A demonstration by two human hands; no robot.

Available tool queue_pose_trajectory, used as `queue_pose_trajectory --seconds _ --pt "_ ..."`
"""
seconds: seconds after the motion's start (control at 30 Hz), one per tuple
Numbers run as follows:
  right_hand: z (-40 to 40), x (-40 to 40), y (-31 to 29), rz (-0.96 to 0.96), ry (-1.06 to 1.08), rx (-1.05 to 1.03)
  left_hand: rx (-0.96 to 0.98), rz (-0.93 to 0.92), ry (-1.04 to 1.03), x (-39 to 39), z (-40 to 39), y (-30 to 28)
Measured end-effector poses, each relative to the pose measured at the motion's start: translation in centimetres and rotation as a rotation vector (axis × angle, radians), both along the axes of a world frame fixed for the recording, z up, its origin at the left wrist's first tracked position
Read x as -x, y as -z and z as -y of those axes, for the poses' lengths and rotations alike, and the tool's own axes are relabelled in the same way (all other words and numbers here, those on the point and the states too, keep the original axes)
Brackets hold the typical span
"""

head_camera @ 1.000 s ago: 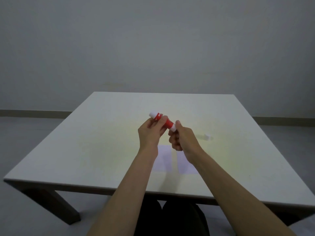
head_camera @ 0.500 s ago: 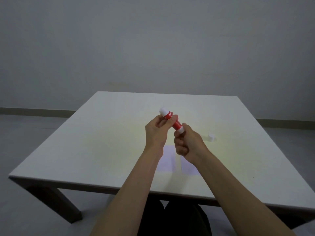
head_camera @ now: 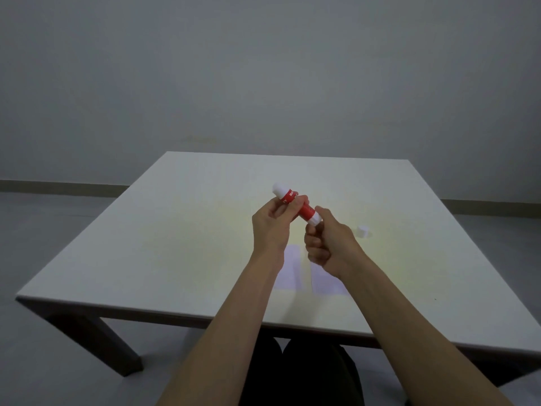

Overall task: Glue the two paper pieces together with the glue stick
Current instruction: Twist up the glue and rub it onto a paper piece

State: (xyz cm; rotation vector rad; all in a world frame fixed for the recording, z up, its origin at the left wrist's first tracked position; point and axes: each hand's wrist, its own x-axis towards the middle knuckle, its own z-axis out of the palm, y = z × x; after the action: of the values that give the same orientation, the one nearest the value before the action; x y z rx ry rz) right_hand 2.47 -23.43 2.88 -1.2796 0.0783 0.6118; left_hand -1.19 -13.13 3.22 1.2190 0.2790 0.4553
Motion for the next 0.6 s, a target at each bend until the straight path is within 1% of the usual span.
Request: queue_pose_trajectory --seconds 0.1,0.13,0.17,0.2,0.23,0.27,0.33,0.37,0.4,0.43,0.47,0.53,0.6 --pt "0.1 0.5 0.2 0.424 0.036 0.118 0.04 0.006 -0.034 -0.1 -0.2 0.1" --pt "0.1 0.5 0.3 0.516 0.033 0.129 0.047 0.008 -0.041 -0.2 -0.2 0.2" --pt "0.2 0.6 0.3 0.546 0.015 0.114 0.049 0.013 -0.038 -0.2 -0.3 0.2" --pt "0.2 0.5 0.2 0.519 -0.016 0.088 0.046 0.02 -0.027 -0.2 -0.5 0.2" --pt "0.3 0.3 0.2 0.441 -0.061 0.057 0.045 0.027 -0.013 -0.2 -0.6 0.3" --pt "0.5 0.2 0.1 0.313 -0.114 0.019 0.05 0.035 0.004 -0.1 -0.8 0.4" --pt "0.5 0.1 -0.4 -0.004 -0.21 -0.063 0.051 0.053 0.057 0.1 -1.1 0.7" --pt "0.4 0.1 -0.4 -0.12 -0.224 -0.09 0.038 0.062 0.086 0.2 -1.2 0.9" --pt "0.3 -0.1 -0.3 -0.186 -0.219 -0.102 0.023 0.069 0.112 0.2 -1.2 1.0" --pt "0.2 -0.1 -0.2 -0.205 -0.208 -0.096 0.023 0.075 0.129 0.1 -1.2 1.2" --pt "0.2 -0.1 0.0 -0.184 -0.2 -0.083 0.041 0.081 0.139 0.1 -1.3 1.3" --pt "0.2 0.0 0.4 -0.059 -0.193 -0.073 0.067 0.078 0.145 -0.1 -1.6 1.6" --pt "0.2 0.0 0.5 0.117 -0.205 -0.094 -0.019 0.039 0.139 -0.2 -2.1 1.8"
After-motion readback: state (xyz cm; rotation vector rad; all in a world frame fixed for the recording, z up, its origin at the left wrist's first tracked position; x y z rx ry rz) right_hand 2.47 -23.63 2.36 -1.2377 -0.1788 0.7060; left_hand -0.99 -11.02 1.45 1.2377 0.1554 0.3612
